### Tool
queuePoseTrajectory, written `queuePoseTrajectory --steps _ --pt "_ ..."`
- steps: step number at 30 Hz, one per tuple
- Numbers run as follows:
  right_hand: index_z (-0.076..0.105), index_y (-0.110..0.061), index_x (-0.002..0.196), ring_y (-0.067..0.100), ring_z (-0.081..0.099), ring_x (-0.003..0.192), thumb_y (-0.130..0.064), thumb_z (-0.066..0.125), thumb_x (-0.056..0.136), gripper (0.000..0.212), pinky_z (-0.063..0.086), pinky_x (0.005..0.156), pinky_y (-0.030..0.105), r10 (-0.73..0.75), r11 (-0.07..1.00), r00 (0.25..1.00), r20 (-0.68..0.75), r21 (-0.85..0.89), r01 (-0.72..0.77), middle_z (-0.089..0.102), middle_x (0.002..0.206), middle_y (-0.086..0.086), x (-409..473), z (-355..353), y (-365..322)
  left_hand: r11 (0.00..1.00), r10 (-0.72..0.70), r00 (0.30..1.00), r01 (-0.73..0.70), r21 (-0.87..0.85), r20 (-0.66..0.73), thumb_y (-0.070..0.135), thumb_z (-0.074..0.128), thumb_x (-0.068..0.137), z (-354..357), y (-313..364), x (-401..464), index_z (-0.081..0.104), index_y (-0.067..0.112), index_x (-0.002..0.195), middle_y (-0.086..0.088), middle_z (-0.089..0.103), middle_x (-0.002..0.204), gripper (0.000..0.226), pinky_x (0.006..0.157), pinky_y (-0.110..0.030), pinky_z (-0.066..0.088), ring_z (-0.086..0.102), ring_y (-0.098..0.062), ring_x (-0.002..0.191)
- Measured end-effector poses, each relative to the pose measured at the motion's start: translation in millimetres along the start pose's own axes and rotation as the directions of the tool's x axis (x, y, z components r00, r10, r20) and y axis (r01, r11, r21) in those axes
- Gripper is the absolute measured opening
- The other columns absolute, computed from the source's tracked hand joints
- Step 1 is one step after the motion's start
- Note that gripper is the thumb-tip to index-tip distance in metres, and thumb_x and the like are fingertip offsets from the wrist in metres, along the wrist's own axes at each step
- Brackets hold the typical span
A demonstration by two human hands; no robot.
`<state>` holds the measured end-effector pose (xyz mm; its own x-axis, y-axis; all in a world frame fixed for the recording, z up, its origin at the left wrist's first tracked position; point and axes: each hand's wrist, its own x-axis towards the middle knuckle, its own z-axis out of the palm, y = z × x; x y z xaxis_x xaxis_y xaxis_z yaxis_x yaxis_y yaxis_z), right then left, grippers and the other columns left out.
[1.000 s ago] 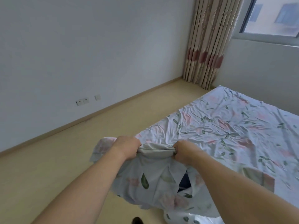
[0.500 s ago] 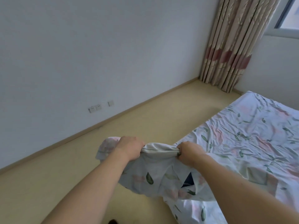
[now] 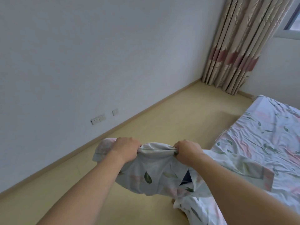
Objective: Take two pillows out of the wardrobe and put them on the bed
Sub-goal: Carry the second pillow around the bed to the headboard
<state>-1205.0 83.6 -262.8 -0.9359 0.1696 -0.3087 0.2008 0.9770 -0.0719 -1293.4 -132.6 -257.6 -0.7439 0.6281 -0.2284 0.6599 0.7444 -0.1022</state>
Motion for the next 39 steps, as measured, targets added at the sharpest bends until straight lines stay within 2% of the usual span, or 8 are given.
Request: queuePoseTrajectory --steps 3,8,14,20,24,29,35,39 --pt "0.056 -0.022 0.077 0.024 0.055 0.072 -0.025 0.047 0.089 0.015 0.043 0.062 0.028 0.000 1.000 1.000 -0.005 0.005 0.000 0.060 0.082 0.002 39 -10 -23 1.000 0.002 1.000 -0.003 -0.027 -0.015 0.018 0.044 0.090 -1 -43 24 0.057 0.025 0.088 -0.003 0.067 0.098 0.015 0.069 -0.035 0.043 0.063 -0.025 0.090" --pt "0.054 -0.022 0.079 0.025 0.054 0.073 -0.026 0.047 0.091 0.015 0.043 0.063 0.028 0.009 1.000 1.000 0.017 0.001 -0.009 0.067 0.093 0.005 113 -21 -43 0.999 0.020 1.000 -0.020 -0.039 -0.010 0.017 0.045 0.089 6 -99 85 0.062 0.024 0.092 -0.002 0.067 0.096 0.018 0.067 -0.034 0.044 0.063 -0.025 0.087" --pt "0.052 -0.022 0.079 0.023 0.052 0.073 -0.027 0.047 0.091 0.014 0.042 0.064 0.027 0.051 0.998 0.997 0.061 0.045 -0.054 0.057 0.083 0.001 219 -22 -30 0.998 0.067 0.997 -0.066 -0.024 0.038 0.015 0.045 0.087 15 -137 195 0.061 0.025 0.091 -0.003 0.068 0.098 0.019 0.067 -0.033 0.041 0.064 -0.026 0.090" --pt "0.048 -0.022 0.067 0.023 0.052 0.072 -0.023 0.046 0.089 0.022 0.040 0.061 0.028 0.114 0.987 0.991 0.076 0.105 -0.122 0.056 0.081 0.000 312 -52 5 0.994 0.109 0.993 -0.109 -0.024 0.041 0.015 0.046 0.086 -8 -159 306 0.059 0.025 0.089 -0.002 0.067 0.097 0.017 0.069 -0.033 0.042 0.063 -0.026 0.089" --pt "0.054 -0.020 0.077 0.024 0.053 0.071 -0.024 0.045 0.090 0.016 0.041 0.061 0.028 0.165 0.977 0.985 0.047 0.126 -0.170 0.056 0.080 0.000 359 -77 33 0.985 0.175 0.985 -0.175 0.006 0.005 0.017 0.046 0.085 -29 -169 382 0.058 0.027 0.090 -0.001 0.067 0.095 0.017 0.066 -0.034 0.041 0.063 -0.025 0.087" --pt "0.052 -0.021 0.076 0.024 0.051 0.070 -0.023 0.046 0.089 0.015 0.039 0.061 0.028 0.272 0.949 0.961 0.043 0.153 -0.275 0.054 0.079 0.000 416 -98 83 0.957 0.288 0.958 -0.287 0.039 -0.010 0.014 0.044 0.084 -52 -157 485 0.058 0.027 0.089 -0.001 0.067 0.094 0.019 0.066 -0.033 0.040 0.063 -0.025 0.086" --pt "0.039 -0.023 0.059 0.025 0.051 0.069 -0.022 0.047 0.088 0.030 0.038 0.057 0.026 0.389 0.900 0.918 0.075 0.179 -0.396 0.054 0.077 0.000 515 -118 157 0.915 0.397 0.918 -0.397 0.066 0.019 0.014 0.044 0.086 -72 -137 630 0.061 0.025 0.093 -0.003 0.069 0.098 0.022 0.073 -0.035 0.044 0.063 -0.027 0.091" --pt "0.041 -0.024 0.060 0.023 0.052 0.069 -0.023 0.046 0.088 0.029 0.035 0.051 0.023 0.438 0.870 0.894 0.094 0.204 -0.448 0.048 0.065 -0.005 580 -144 207 0.882 0.466 0.884 -0.466 0.069 0.013 0.016 0.045 0.087 -93 -130 733 0.061 0.025 0.095 -0.002 0.069 0.099 0.020 0.073 -0.035 0.044 0.064 -0.027 0.091"
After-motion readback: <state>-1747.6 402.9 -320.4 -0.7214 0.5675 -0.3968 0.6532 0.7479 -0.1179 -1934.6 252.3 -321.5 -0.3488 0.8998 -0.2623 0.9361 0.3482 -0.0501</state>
